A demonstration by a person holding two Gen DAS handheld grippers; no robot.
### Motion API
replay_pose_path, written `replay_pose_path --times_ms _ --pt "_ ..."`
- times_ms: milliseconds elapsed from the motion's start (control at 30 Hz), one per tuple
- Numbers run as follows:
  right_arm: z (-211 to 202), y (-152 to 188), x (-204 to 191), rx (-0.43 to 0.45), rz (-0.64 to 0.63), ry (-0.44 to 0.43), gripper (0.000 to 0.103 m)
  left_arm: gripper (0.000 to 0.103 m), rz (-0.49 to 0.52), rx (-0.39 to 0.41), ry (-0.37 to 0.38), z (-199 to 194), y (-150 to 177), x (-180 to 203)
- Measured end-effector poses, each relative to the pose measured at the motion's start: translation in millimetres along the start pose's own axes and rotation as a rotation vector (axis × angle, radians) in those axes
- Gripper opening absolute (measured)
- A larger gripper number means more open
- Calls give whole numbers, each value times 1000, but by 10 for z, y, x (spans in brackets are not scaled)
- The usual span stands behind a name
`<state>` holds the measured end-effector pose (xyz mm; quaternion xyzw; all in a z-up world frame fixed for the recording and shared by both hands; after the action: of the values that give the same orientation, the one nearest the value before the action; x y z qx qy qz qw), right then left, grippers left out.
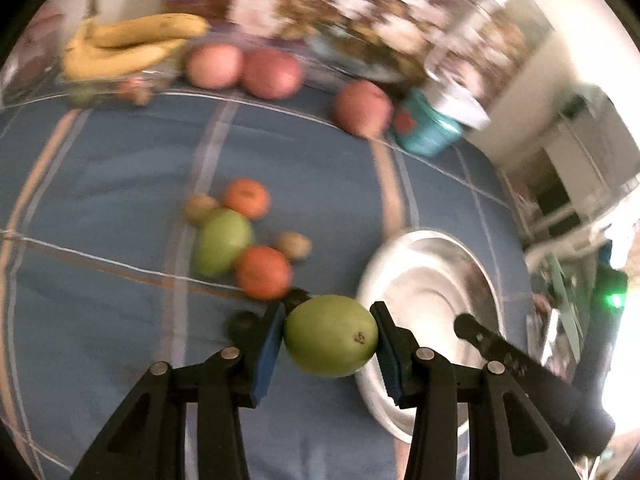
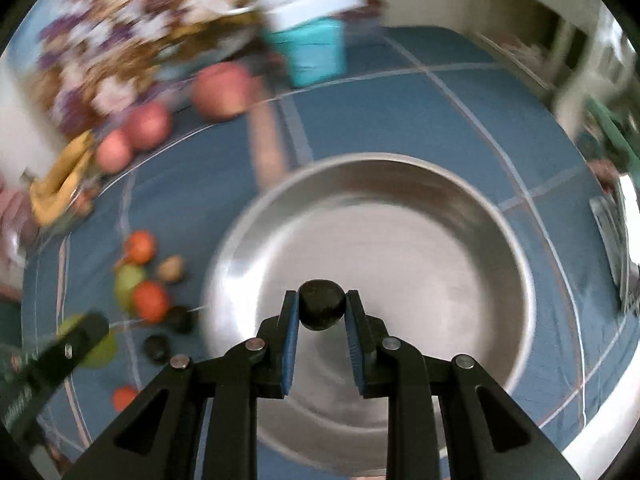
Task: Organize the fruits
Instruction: 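Carry both fruits over the steel plate and open both tools to drop them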
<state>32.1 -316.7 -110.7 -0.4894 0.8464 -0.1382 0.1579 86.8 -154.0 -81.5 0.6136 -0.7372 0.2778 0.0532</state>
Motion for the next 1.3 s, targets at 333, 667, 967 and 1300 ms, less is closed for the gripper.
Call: replay_pose_path --times_ms 333,667,967,1300 --pt "26 57 665 -15 136 45 24 47 162 -96 39 392 448 667" --pt "39 80 736 -19 145 42 24 59 143 -91 55 342 420 617" --pt "33 59 663 -7 115 65 61 67 25 -82 -69 261 273 138" --pt "-40 114 329 47 32 56 93 103 -183 7 -257 -66 76 -825"
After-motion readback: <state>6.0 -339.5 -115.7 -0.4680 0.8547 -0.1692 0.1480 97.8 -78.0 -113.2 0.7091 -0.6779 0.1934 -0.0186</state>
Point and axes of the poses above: each gripper's, at about its wrist camera, not at the fingertips, and z roughly the way its jaws point, x to its right, y to its underside, the point moved 10 cm from there along z, roughly the way its jaws point, and after that the axes turned 3 degrees about -z, right-handed, at the moved point
